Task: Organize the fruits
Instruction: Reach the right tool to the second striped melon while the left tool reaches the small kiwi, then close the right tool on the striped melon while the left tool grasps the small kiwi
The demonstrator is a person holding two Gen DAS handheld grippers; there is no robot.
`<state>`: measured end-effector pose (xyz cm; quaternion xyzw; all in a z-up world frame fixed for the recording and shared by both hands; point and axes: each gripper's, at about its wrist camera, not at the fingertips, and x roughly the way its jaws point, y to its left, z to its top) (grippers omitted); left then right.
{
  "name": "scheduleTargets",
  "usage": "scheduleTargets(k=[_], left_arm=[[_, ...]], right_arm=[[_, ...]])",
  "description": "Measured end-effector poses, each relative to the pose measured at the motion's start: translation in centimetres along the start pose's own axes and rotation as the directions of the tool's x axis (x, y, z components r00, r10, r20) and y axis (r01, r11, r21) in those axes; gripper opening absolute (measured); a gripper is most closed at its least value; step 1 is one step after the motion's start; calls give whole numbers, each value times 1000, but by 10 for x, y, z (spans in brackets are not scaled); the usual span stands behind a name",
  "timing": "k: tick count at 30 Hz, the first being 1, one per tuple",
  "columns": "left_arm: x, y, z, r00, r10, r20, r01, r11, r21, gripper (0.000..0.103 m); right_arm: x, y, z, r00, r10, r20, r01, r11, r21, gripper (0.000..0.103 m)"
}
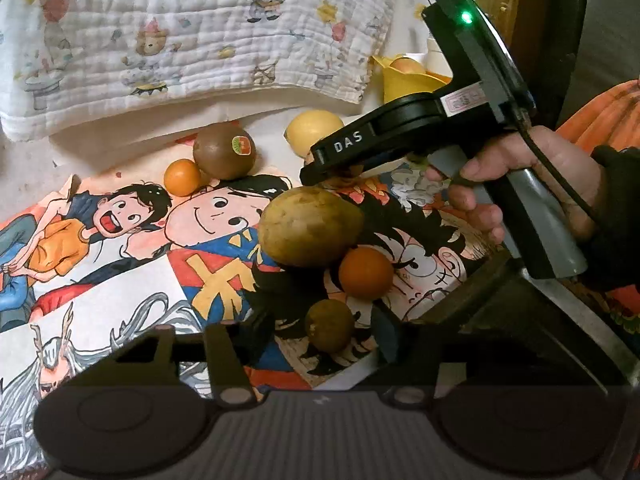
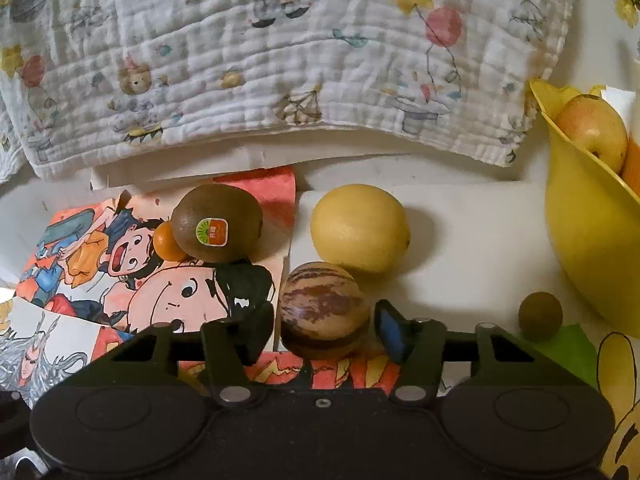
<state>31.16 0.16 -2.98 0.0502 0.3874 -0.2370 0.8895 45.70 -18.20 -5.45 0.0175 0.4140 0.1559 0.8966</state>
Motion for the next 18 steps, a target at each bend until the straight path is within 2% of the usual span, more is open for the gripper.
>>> scheduleTargets(k=[2, 5, 7, 18], left_arm=[[1, -2, 0, 1000, 5, -3, -5, 1000, 9, 48], [1, -5, 1, 1000, 15, -7, -15, 1000, 26, 33], [1, -5, 1, 1000, 8, -9, -8, 1000, 21, 29], [-1, -8, 3, 1000, 10, -24, -10, 1000, 16, 28]], right_arm=[[0, 1, 0, 1000, -9, 10, 9, 1000, -12, 50], [0, 2, -1, 1000, -20, 21, 20, 1000, -22, 49], [-1, 2, -2, 999, -22, 28, 22, 999, -24, 49], [-15, 1, -11, 999, 12, 38, -11, 999, -36, 47]])
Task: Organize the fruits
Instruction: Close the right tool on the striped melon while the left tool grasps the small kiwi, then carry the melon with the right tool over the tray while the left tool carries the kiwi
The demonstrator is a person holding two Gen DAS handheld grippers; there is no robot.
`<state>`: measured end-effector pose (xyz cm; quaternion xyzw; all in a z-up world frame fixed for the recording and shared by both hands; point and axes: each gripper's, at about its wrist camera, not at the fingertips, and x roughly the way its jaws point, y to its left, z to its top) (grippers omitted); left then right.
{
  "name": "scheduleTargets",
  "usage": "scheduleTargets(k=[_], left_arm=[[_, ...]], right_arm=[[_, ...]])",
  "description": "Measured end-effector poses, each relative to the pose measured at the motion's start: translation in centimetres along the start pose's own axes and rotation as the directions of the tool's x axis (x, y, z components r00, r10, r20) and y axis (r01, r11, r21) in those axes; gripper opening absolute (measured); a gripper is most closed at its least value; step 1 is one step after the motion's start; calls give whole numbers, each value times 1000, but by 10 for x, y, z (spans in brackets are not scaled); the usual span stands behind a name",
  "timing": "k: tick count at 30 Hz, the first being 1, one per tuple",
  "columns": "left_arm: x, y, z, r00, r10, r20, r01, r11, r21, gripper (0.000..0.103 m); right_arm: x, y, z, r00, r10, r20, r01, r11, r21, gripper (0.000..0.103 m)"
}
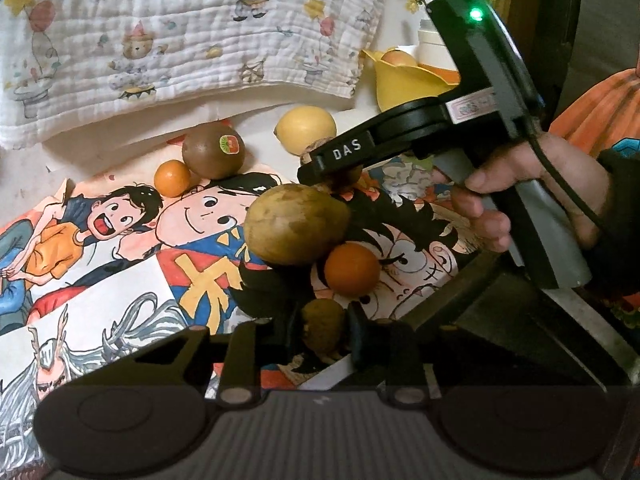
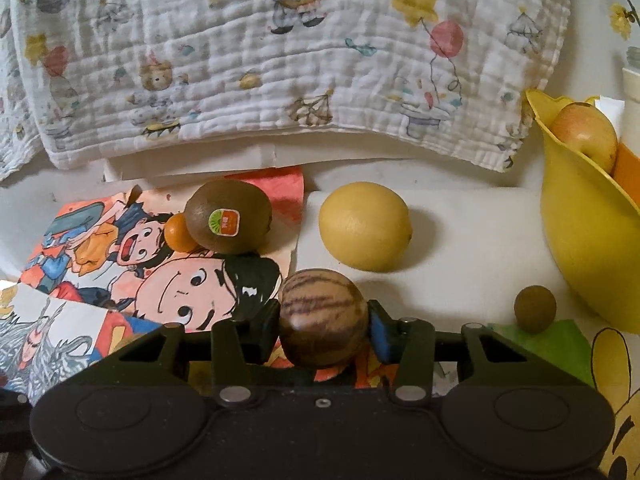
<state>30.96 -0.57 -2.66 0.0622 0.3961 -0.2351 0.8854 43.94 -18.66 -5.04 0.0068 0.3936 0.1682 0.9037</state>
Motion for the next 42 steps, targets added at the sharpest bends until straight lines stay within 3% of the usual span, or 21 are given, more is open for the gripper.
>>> scheduleTargets(k=[17, 31, 42], left_arm=[[-20, -3, -4, 1000, 23, 13, -22, 998, -59, 28], [-72, -8, -18, 997, 51, 61, -45, 995, -94, 28], [-111, -6, -57, 995, 60, 76, -49, 989, -143, 28]], right_arm=[[-31, 5, -13, 999, 25, 20, -26, 1000, 15, 46], [-120, 33, -40, 990, 122, 69, -120, 992, -34, 46], [-154, 67, -89, 976, 219, -6, -219, 975, -46, 46]])
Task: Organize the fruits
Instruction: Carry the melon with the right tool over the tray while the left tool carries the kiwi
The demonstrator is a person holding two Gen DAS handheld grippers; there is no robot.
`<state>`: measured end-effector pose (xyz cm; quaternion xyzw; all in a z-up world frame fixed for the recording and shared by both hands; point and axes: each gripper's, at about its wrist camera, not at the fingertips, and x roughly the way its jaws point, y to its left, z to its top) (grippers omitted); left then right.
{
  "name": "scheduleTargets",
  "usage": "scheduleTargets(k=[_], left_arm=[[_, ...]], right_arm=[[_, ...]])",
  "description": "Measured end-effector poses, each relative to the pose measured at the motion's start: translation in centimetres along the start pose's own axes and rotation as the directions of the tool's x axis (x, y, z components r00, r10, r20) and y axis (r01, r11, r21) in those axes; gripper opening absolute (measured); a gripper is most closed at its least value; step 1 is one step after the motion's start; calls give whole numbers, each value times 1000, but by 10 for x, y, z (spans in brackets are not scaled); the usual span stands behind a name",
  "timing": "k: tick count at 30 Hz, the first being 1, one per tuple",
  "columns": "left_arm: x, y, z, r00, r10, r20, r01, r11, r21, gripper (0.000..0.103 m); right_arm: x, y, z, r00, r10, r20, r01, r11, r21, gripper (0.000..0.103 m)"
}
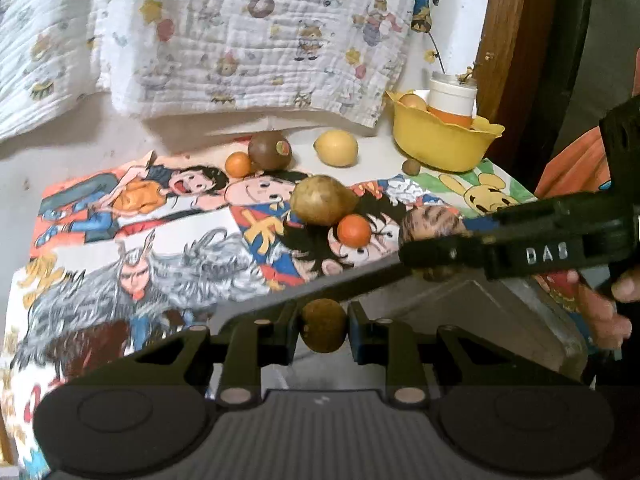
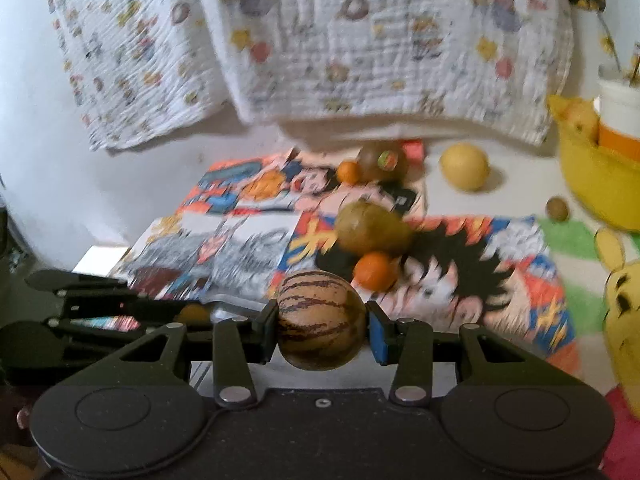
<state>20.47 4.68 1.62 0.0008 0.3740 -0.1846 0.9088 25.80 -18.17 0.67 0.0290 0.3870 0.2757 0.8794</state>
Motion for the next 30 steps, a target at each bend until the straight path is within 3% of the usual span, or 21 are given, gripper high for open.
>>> scheduleTargets(k=[11, 17, 30], left_arm=[[-5, 8, -18, 997, 39, -62, -44, 995, -88, 28], [-3, 5, -21, 993, 70, -96, -77, 994, -77, 28], [3, 11, -26, 990, 43, -137, -60, 990, -124, 28]], right_arm=[[5, 19, -33, 996, 25, -87, -31, 997, -68, 46], [8, 28, -41, 993, 32, -116, -43, 995, -93, 46], [11, 26, -41, 991, 35, -129, -44, 997, -66, 47]])
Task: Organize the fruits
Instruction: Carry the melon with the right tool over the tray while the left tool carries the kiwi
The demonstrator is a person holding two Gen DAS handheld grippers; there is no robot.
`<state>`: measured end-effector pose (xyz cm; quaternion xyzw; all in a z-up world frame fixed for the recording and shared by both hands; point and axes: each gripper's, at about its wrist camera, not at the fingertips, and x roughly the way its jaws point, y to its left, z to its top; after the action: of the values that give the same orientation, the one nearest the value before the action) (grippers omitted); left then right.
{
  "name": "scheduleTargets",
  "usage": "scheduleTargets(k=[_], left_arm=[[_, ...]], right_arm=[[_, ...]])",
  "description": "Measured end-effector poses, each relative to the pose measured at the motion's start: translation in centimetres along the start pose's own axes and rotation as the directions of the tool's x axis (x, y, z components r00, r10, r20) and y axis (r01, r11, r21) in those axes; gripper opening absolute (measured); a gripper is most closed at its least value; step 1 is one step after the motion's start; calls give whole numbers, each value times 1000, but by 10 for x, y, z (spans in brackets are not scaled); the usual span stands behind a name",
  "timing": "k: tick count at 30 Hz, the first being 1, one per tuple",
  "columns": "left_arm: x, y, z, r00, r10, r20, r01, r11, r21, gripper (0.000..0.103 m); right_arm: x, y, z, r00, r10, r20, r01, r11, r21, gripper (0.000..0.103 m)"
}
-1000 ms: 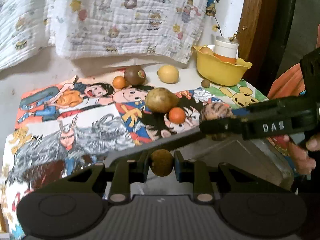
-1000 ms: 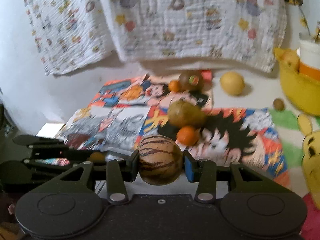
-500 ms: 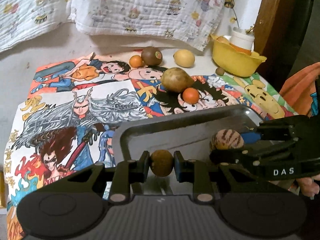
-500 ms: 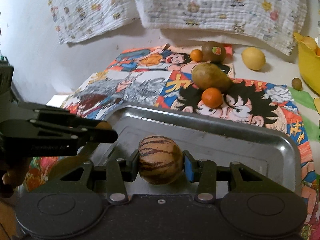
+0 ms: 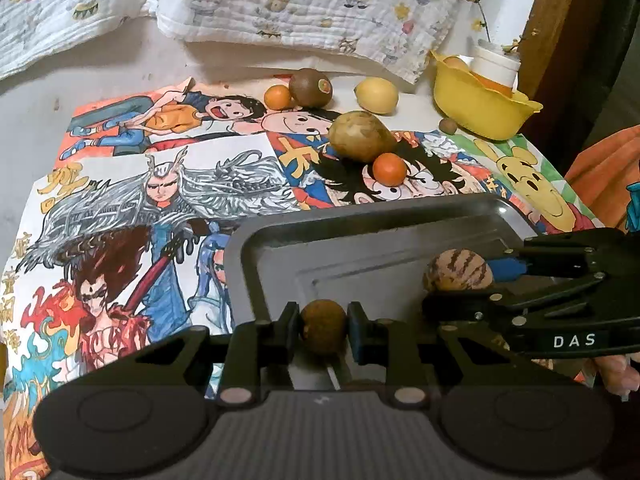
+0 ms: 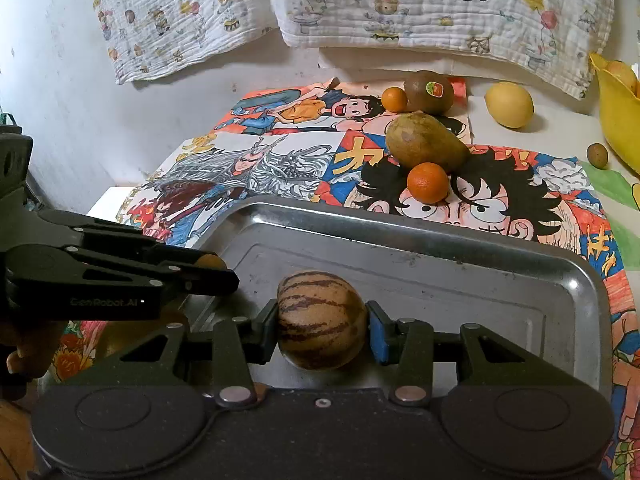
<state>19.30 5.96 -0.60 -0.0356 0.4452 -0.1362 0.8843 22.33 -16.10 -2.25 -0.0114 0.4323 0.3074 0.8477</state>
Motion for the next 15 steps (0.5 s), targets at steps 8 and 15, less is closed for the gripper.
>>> scheduleTargets(k=[8, 15], left_arm=[[1, 1, -2, 1000, 4, -10, -4, 1000, 3, 28], [-1, 2, -3, 1000, 5, -9, -5, 1000, 8, 28]], right_arm=[[0, 0, 0, 1000, 3, 0, -3, 1000, 7, 47], [-1, -1, -2, 1000, 3, 5, -3, 1000, 9, 49]])
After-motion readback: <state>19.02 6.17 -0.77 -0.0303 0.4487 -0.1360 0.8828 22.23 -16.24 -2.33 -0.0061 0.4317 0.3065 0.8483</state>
